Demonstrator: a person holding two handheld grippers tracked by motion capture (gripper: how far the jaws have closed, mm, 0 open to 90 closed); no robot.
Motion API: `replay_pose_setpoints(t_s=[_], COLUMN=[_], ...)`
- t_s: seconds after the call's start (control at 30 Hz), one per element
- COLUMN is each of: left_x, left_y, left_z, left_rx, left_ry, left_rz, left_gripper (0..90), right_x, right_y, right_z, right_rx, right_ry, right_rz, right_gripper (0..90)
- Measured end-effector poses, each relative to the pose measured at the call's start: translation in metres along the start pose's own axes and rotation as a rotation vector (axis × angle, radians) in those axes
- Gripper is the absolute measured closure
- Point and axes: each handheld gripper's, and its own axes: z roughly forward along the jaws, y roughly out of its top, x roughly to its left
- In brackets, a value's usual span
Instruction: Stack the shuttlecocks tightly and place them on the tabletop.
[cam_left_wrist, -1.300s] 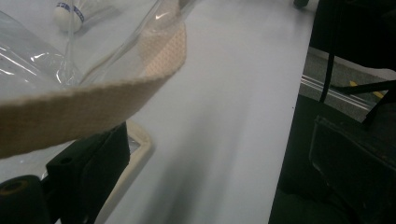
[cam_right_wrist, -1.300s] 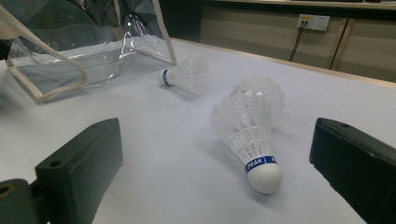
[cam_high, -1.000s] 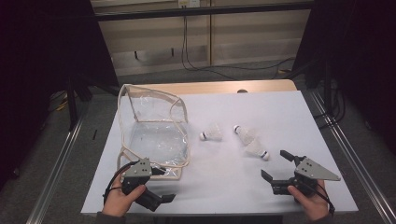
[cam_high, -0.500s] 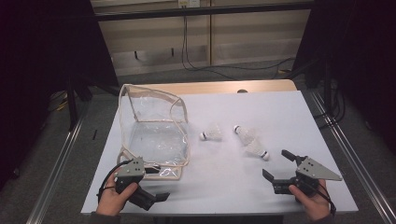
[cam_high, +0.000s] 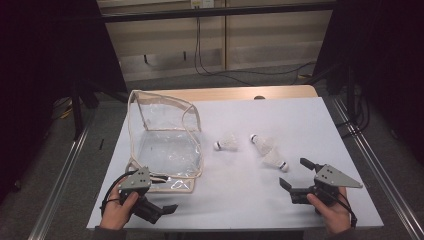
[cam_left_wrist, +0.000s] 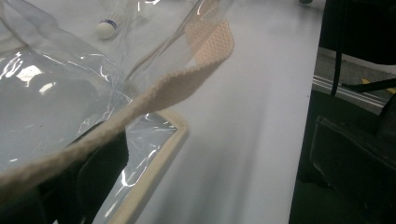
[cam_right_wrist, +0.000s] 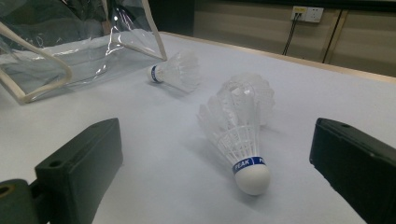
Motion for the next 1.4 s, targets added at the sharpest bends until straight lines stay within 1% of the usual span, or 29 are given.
replay_pose_setpoints(t_s=[0.13,0.17,0.2,0.27,0.4,0.47,0.57,0.7,0.87,1.03,1.23,1.4], left_x=[-0.001,-0.001,-0.001,-0.002,-0.003,-0.003,-0.004,-0.004,-0.003,-0.003,-0.003,-0.003], left_y=[0.0,0.001,0.001,0.0,0.0,0.0,0.0,0.0,0.0,0.0,0.001,0.001], left_z=[0.002,0.002,0.002,0.002,0.003,0.003,0.003,0.004,0.004,0.004,0.005,0.005], left_rx=[-0.002,0.007,0.005,0.005,-0.002,-0.001,-0.002,-0.007,-0.007,-0.006,-0.008,-0.003], left_ry=[-0.003,-0.003,-0.004,-0.013,-0.01,-0.013,-0.023,-0.017,-0.024,-0.025,-0.026,-0.025], left_rz=[-0.008,-0.007,-0.01,-0.016,-0.025,-0.015,-0.016,-0.017,-0.016,-0.017,-0.022,-0.014], left_gripper=[3.9,3.8,3.8,3.8,3.8,3.8,3.8,3.8,3.8,3.8,3.8,3.8], right_x=[-0.001,-0.002,-0.003,-0.003,-0.003,-0.003,-0.003,-0.001,0.0,-0.001,-0.003,-0.004], right_y=[0.002,0.003,0.003,0.005,0.007,0.008,0.01,0.01,0.011,0.012,0.016,0.018], right_z=[0.003,0.004,0.004,0.006,0.009,0.011,0.014,0.017,0.021,0.026,0.029,0.032], right_rx=[0.015,0.023,0.025,0.032,0.032,0.032,0.035,0.041,0.045,0.051,0.053,0.062], right_ry=[-0.007,-0.01,-0.013,-0.013,-0.012,-0.011,-0.009,-0.005,0.0,0.005,-0.003,-0.007], right_rz=[0.001,-0.002,-0.001,0.003,-0.006,-0.009,-0.009,-0.01,-0.009,0.001,0.007,0.02], right_gripper=[1.8,1.8,1.8,1.8,1.8,1.8,1.8,1.8,1.8,1.9,2.0,2.0])
